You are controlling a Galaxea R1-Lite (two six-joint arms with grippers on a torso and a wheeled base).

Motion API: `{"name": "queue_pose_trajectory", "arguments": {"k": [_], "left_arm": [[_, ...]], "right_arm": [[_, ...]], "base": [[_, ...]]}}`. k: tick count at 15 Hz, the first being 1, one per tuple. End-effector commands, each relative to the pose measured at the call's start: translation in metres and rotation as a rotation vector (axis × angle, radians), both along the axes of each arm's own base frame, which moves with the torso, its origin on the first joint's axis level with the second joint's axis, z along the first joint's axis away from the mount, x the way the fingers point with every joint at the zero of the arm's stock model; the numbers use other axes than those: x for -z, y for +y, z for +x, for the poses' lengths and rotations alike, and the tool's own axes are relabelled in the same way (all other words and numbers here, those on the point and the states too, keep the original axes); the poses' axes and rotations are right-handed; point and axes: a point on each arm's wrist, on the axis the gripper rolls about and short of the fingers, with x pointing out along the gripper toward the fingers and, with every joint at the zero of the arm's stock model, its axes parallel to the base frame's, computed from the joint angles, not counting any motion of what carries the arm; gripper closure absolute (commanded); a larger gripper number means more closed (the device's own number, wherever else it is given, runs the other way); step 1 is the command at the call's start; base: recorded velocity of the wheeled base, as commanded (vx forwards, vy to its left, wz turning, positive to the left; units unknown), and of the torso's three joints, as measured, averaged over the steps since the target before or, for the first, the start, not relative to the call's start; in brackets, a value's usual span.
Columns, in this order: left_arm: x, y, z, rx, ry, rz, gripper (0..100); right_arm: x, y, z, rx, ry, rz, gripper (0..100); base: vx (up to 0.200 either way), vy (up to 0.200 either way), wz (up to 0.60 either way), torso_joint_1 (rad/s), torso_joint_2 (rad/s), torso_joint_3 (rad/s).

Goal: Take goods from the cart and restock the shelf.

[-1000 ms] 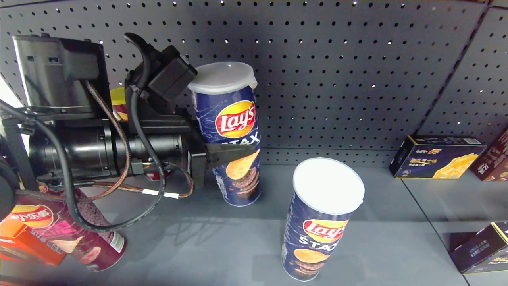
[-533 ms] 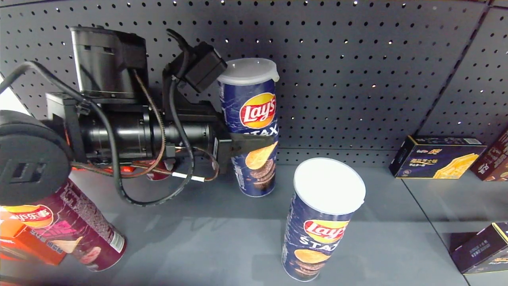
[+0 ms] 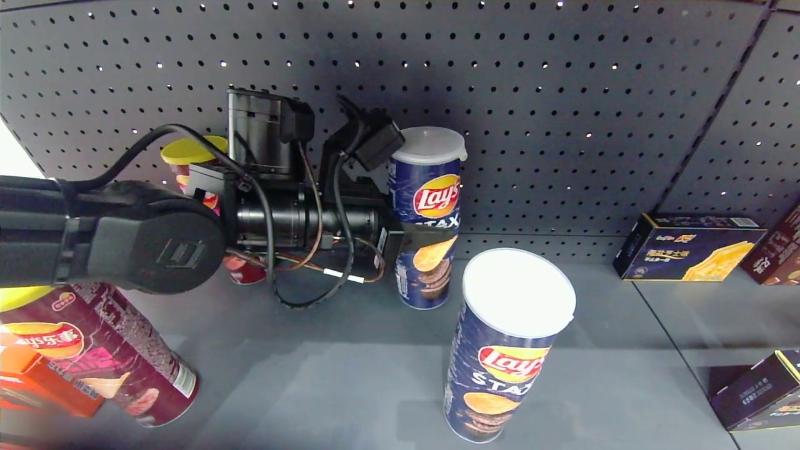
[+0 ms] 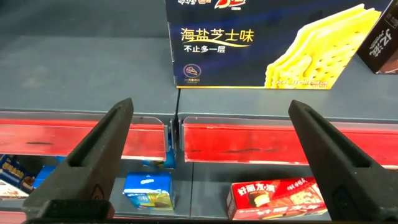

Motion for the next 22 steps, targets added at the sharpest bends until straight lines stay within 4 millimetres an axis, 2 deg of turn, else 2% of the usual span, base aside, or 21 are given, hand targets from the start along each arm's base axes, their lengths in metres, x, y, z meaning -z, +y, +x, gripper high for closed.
{"name": "queue_pose_trajectory", "arguments": {"k": [1,11,20,21,22], "left_arm": [[0.012,-0.009,0.016,0.001,0.018,0.012,100],[0.023,-0.031,0.049,0.013,-0.017,0.008,100],[0.033,-0.034,0.053,0.056,-0.022,0.024,100],[0.032,-0.035,0.053,0.054,-0.027,0.022,0],[0.030,-0.036,0.051,0.059,-0.031,0.021,0]], "right_arm": [[0.000,0.000,0.000,-0.001,0.000,0.000,0],[0.000,0.000,0.000,-0.001,0.000,0.000,0],[0.000,0.000,0.000,-0.001,0.000,0.000,0],[0.000,0.000,0.000,-0.001,0.000,0.000,0],[0.000,0.000,0.000,-0.001,0.000,0.000,0]], "base": [[0.000,0.000,0.00,0.000,0.00,0.000],[0.000,0.000,0.00,0.000,0.00,0.000],[0.000,0.000,0.00,0.000,0.00,0.000],[0.000,0.000,0.00,0.000,0.00,0.000],[0.000,0.000,0.00,0.000,0.00,0.000]]}}
